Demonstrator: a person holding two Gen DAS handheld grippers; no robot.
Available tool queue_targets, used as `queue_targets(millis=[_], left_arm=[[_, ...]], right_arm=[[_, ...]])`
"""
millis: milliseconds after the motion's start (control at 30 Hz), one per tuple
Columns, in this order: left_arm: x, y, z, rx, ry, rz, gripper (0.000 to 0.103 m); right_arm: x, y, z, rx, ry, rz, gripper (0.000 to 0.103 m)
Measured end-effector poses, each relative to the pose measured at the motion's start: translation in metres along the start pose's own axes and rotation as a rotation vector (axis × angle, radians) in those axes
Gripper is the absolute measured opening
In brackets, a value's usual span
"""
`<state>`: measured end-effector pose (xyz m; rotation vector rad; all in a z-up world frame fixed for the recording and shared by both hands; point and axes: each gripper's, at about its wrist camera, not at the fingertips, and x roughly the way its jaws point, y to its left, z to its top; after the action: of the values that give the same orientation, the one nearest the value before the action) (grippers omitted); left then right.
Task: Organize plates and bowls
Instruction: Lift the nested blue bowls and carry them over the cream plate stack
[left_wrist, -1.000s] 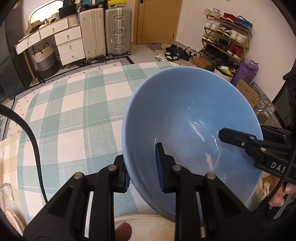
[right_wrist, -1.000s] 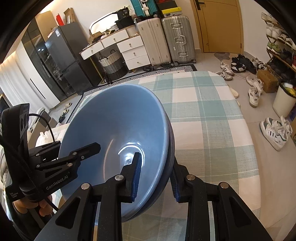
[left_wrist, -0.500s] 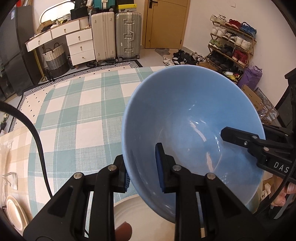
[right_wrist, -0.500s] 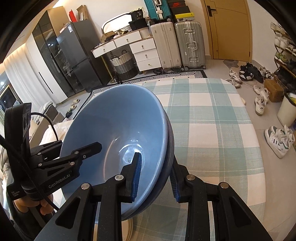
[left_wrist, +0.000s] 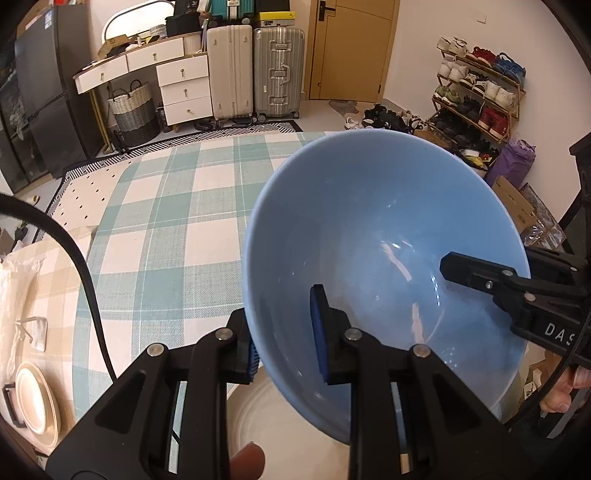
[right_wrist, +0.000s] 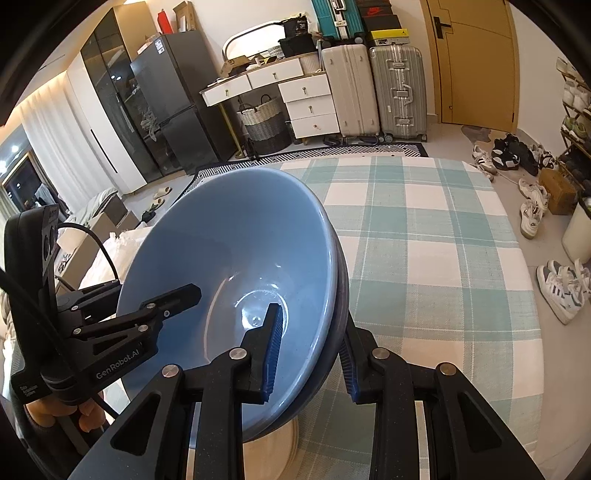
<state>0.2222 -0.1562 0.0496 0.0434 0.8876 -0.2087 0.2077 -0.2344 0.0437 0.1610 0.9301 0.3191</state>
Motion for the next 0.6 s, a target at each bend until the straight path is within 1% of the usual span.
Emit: queue_targets(millis=[200,600], left_arm=[[-0.016,0.011,-0.017,-0.026,-0.005,0.023,0.02],[-0.042,0.029,-0.055,-0.079,-0.018,0.036,0.02]], right_arm=[[0.001,0.015,-0.006,-0.026,0.008,0.019,0.03],[0.001,0.041,-0.028,-0.063,0.026,0.038,0.03]])
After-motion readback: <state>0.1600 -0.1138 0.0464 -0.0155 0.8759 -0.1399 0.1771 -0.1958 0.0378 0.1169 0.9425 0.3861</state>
